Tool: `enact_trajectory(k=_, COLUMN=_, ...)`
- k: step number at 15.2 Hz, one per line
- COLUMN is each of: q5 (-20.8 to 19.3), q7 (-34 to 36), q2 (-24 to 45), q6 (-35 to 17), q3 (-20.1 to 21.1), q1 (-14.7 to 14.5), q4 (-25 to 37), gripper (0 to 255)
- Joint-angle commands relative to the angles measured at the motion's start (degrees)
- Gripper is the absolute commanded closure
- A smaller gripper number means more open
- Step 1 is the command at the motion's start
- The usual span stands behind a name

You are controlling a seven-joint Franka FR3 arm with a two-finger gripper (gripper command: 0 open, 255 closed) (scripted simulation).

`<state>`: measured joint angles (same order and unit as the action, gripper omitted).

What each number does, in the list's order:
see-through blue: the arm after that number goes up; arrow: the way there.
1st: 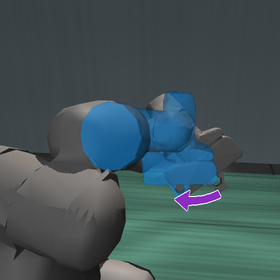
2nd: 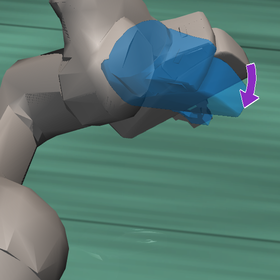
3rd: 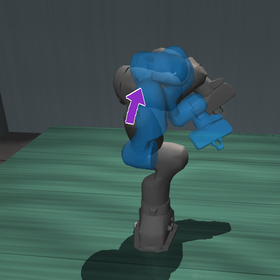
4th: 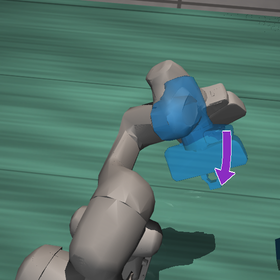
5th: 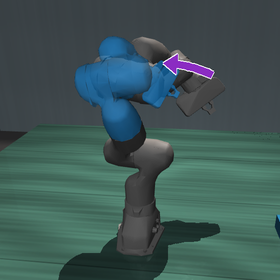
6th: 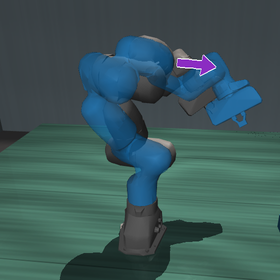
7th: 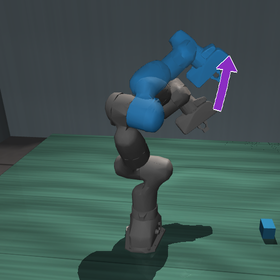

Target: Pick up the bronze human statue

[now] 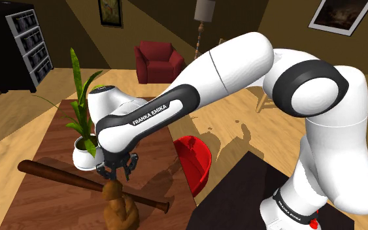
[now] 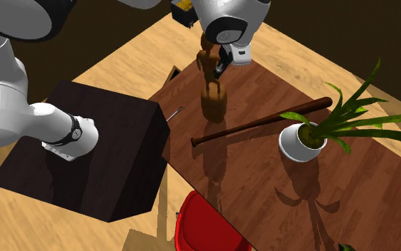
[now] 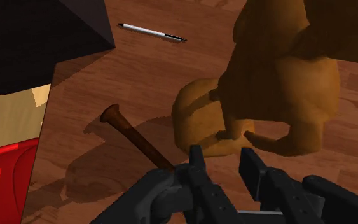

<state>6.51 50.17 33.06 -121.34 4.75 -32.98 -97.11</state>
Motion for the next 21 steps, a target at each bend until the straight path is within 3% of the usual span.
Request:
enact_trajectory(k=1, q5=2.46, q7=-4.40, q2=3.15, q6=2.04, q3=1.47, q1=2.10, q4=3.03, gripper=0)
enact_trajectory(k=4, q5=7.44, q7=-15.15, q2=14.00, q6=10.27, q3=5.68, q1=7.29, q4=14.32, gripper=0)
enact_trajectory(k=6, q5=9.00, q7=-19.68, q2=21.04, q6=16.07, q3=7.83, q1=9.18, q4=22.24, gripper=0)
enact_trajectory(k=15, q5=8.70, q7=-20.62, q2=25.44, q6=13.66, q3=7.54, q1=8.76, q4=24.04, gripper=0)
enact_trajectory(k=16, q5=8.68, q7=-20.64, q2=25.42, q6=13.84, q3=7.51, q1=8.83, q4=24.15, gripper=255)
enact_trajectory(k=21, q5=8.37, q7=-20.19, q2=27.16, q6=15.62, q3=7.40, q1=8.59, q4=27.74, gripper=255)
